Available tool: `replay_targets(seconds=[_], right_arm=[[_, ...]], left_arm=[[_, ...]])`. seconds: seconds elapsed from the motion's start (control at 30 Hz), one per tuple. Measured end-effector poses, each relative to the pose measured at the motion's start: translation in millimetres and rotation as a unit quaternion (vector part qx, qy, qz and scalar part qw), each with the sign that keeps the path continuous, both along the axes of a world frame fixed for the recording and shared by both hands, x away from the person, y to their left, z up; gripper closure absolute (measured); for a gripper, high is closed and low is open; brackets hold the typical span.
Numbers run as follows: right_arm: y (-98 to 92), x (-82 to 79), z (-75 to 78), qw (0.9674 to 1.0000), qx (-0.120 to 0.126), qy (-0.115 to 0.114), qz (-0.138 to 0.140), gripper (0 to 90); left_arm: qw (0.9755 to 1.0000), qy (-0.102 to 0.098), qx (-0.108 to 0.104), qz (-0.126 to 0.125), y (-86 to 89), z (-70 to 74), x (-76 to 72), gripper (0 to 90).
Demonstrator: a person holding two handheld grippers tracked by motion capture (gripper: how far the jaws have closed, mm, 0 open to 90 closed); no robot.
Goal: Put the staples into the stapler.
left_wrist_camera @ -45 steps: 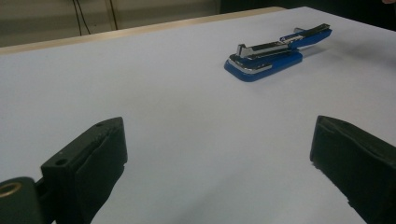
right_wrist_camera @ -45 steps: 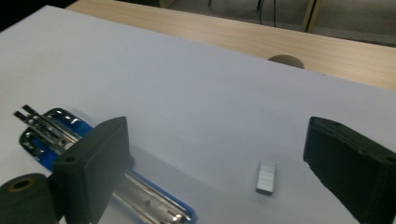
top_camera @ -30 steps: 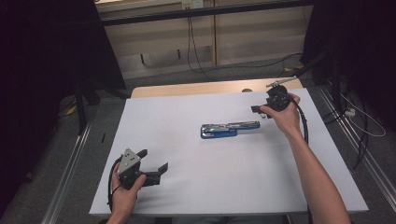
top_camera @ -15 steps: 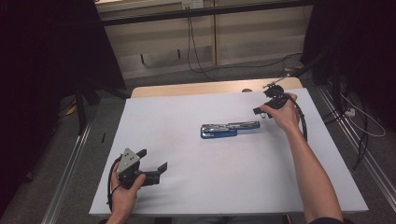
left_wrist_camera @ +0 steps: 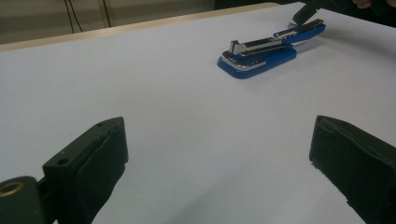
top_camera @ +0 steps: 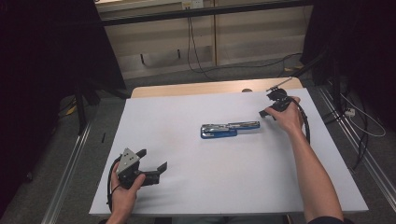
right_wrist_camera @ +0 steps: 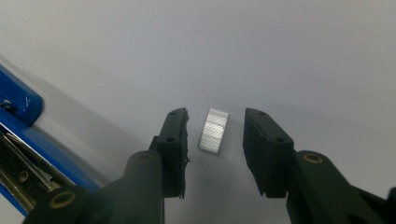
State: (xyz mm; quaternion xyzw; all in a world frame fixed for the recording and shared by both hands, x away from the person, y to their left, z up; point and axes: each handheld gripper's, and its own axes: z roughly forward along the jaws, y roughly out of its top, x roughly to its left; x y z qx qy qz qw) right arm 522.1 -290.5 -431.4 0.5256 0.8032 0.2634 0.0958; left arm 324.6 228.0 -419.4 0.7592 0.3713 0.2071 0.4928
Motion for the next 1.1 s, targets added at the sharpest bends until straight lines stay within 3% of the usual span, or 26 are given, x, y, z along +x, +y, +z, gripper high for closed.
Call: replay_targets(seconds=[0.5, 0.93, 1.1], right_arm=[[7.8, 4.3, -6.3, 0.9998, -0.019, 0.009, 0.004, 76.1], [11.3, 3.2, -6.3, 0.9993, -0.037, 0.002, 0.002, 79.0], [10.4, 3.3, -6.6, 0.9996, -0.029, 0.000, 0.002, 79.1]], left_arm=[[1.0000, 0.000, 0.000, 0.002, 1.8, 0.6, 0.0, 4.5], [1.0000, 0.000, 0.002, -0.002, 1.7, 0.4, 0.1, 4.5], [1.0000, 0.004, -0.003, 0.003, 0.1, -0.2, 0.5, 4.5]])
